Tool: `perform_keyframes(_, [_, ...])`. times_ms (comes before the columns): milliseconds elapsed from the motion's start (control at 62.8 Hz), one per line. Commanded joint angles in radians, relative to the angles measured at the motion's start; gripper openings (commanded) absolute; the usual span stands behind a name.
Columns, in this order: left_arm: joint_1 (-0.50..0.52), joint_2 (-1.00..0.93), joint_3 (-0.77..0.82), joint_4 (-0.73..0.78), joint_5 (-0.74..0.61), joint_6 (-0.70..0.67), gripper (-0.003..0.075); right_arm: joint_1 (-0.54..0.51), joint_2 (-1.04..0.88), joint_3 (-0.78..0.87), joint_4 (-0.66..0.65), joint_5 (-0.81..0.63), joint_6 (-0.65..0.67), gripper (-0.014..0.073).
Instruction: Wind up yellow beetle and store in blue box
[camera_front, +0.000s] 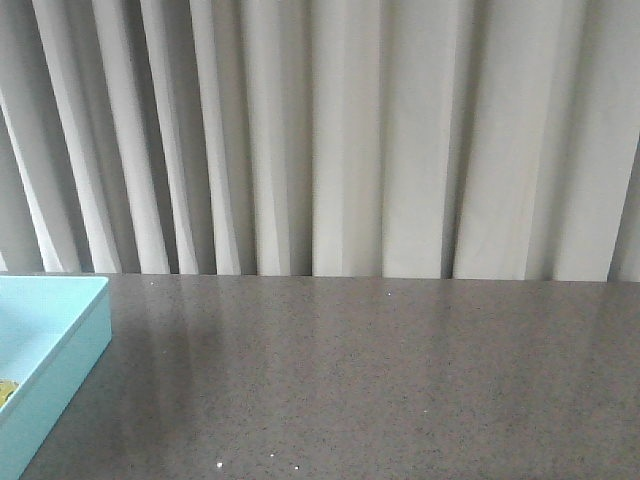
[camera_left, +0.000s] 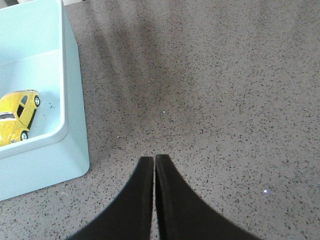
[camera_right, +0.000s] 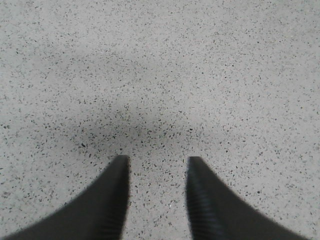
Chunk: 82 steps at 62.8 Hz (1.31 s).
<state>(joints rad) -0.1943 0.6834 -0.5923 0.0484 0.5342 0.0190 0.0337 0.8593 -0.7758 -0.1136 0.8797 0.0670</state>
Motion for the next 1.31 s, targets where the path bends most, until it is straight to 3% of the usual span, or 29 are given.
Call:
perform_keyframes(0, [-0.006, -0.002, -0.024, -0.001, -0.073, -0.008, -0.0007, 0.000, -0.006, -0.026, -0.007, -0.037, 0.001, 0.0050])
perform_keyframes(48, [-0.006, -0.002, -0.024, -0.001, -0.073, -0.008, -0.0007, 0.000, -0.006, -0.026, -0.007, -0.037, 0.001, -0.0016])
perform_keyframes(382, [-0.006, -0.007, -0.024, -0.001, -0.072, -0.008, -0.0006, 0.000, -0.006, -0.026, -0.007, -0.037, 0.001, -0.0008])
perform_keyframes(525, [-0.002, -0.111, -0.007, 0.011, -0.080, -0.004, -0.0006, 0.000, -0.006, -0.026, -0.007, -0.036, 0.001, -0.0008])
perform_keyframes(653, [0.038, -0.274, 0.112, 0.059, -0.147, -0.010, -0.0006, 0.000, -0.006, -0.026, -0.007, -0.036, 0.001, -0.0008])
perform_keyframes(939, [0.138, -0.593, 0.484, 0.050, -0.437, -0.082, -0.0006, 0.000, -0.006, -0.026, -0.007, -0.025, 0.001, -0.0007])
perform_keyframes(1162, [0.163, -0.687, 0.611, 0.050, -0.534, -0.136, -0.0006, 0.000, -0.006, -0.026, -0.007, -0.025, 0.001, -0.0007])
perform_keyframes(1290, [0.163, -0.712, 0.609, 0.051, -0.515, -0.138, -0.0006, 0.000, -0.006, -0.026, -0.007, -0.022, 0.001, -0.0007])
